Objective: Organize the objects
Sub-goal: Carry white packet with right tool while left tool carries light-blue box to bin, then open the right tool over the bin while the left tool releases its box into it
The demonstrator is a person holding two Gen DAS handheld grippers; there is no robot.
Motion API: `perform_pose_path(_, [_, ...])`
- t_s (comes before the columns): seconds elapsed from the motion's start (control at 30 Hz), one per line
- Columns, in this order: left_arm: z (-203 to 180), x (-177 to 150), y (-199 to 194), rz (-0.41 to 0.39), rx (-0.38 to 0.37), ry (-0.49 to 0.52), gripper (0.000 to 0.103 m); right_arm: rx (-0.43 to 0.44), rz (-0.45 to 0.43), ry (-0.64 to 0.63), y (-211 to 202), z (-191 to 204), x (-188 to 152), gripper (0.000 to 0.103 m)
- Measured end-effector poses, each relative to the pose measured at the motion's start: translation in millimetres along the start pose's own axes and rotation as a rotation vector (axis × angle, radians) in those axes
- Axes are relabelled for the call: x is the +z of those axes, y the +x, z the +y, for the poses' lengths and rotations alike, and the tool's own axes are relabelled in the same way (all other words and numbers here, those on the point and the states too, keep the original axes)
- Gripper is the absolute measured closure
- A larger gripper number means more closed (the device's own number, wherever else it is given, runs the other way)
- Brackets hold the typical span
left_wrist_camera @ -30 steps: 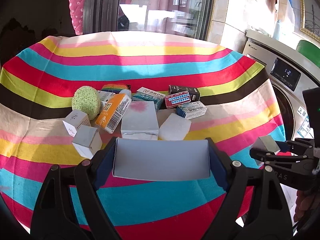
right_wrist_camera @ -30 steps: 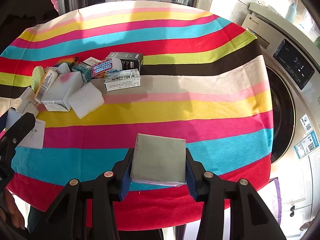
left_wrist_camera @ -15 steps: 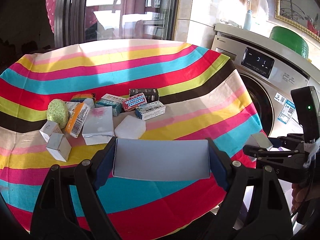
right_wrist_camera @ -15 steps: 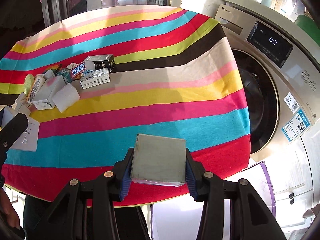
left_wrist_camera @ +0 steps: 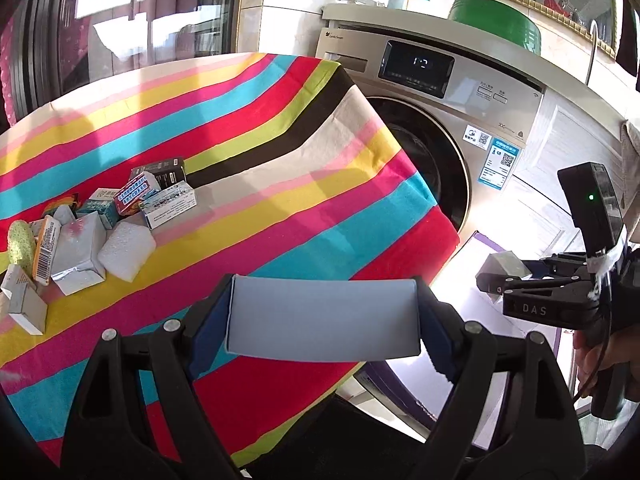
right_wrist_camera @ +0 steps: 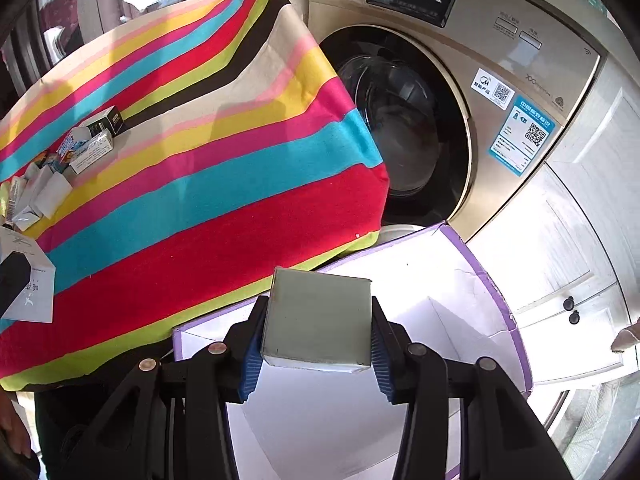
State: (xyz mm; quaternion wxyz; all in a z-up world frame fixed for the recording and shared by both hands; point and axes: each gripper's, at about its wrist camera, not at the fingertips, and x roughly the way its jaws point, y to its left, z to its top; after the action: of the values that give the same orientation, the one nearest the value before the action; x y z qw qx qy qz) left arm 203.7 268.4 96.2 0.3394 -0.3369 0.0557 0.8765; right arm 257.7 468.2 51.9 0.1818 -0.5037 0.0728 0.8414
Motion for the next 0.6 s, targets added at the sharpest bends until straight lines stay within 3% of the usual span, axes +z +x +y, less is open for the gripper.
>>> perform_pose_path(0.23, [-37.8, -5.3, 24.4, 0.05, -0.093, 0.083, 0.017, -0.055, 0.089, 0.156, 20.8, -50.2, -26.9, 0.056])
perform_pose_path(0.43, [-60.0, -11.3, 38.7, 0.078, -0.16, 0.15, 0.017, -0.094, 0.203, 0.26, 40.2, -76.6, -50.2, 0.056])
perform_pose_path(0.6, [-64.2, -14.2, 47.3, 0.105, -0.215, 0.169, 0.017, -0.138, 0.234, 0.307, 39.9, -86.9, -60.7, 0.056])
